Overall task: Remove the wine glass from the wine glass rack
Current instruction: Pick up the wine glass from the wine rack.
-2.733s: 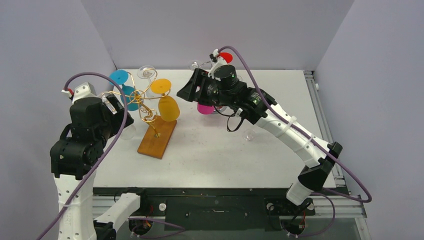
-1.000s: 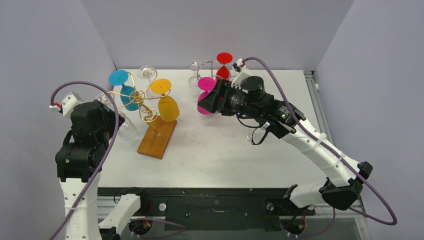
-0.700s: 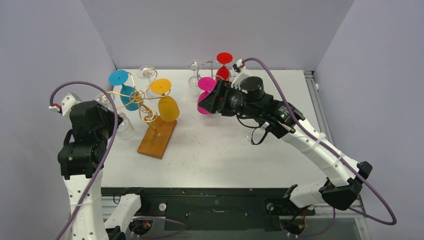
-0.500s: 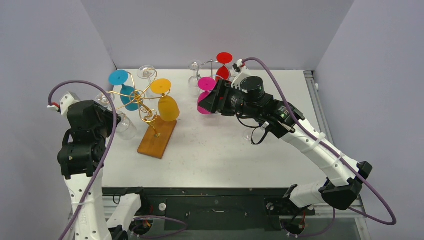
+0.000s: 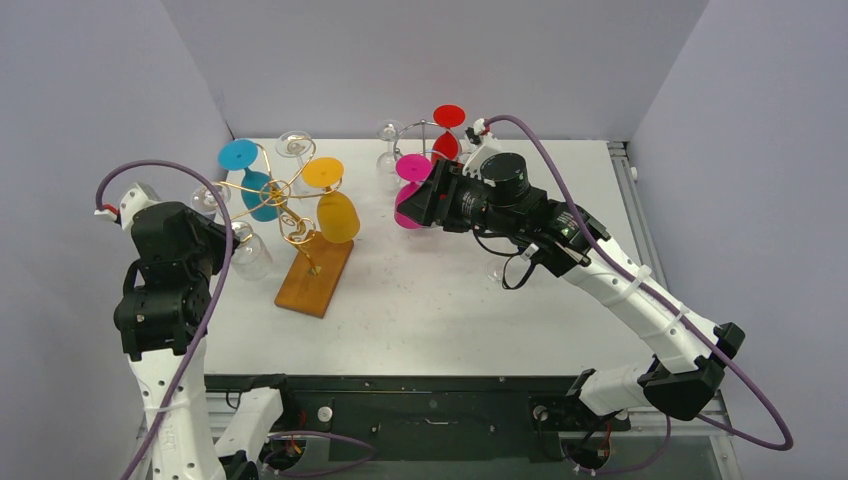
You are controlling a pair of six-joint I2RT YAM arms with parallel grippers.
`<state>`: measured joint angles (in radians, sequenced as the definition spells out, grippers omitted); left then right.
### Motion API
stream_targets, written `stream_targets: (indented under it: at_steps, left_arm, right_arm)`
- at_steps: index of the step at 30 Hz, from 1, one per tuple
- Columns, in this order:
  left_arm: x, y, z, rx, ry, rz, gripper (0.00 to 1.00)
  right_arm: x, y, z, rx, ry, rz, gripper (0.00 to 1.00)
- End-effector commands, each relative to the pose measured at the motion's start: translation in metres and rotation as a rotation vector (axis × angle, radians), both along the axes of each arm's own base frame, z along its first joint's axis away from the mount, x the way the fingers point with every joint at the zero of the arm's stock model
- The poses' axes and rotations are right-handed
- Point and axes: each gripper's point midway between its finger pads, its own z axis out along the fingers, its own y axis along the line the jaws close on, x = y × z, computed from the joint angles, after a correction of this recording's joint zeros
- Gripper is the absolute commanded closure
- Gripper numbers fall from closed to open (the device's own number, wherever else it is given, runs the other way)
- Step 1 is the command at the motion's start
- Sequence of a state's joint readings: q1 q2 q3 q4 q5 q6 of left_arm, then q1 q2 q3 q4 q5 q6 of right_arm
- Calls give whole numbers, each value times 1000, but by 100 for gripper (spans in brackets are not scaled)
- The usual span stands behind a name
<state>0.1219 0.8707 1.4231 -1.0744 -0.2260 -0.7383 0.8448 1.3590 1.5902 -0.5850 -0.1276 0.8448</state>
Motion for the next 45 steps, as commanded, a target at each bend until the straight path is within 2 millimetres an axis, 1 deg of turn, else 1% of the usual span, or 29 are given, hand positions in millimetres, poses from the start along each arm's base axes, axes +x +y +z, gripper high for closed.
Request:
stream_targets:
  at_steps: [1, 12, 20, 26, 30, 37, 45]
  left_arm:
    - [5, -2, 19, 13, -62, -24, 74]
    - [1, -5, 25, 8, -75, -38, 78]
    - [-2, -6, 29, 6, -82, -42, 85]
    - [-3, -7, 30, 5, -86, -41, 88]
    - [-3, -6, 31, 5, -90, -40, 91]
    - [-3, -6, 32, 2, -110, -32, 100]
    - [-6, -5, 35, -20, -166, -5, 100]
  right_arm:
    - [3, -3, 14, 24, -43, -10, 44]
    - [3, -3, 12, 24, -38, -15, 45]
    - [3, -2, 10, 25, -32, -15, 46]
    - [3, -1, 8, 25, -29, -15, 46]
    - [2, 0, 8, 26, -27, -13, 46]
    - [1, 0, 7, 23, -26, -14, 46]
    - [-1, 0, 5, 18, -26, -13, 47]
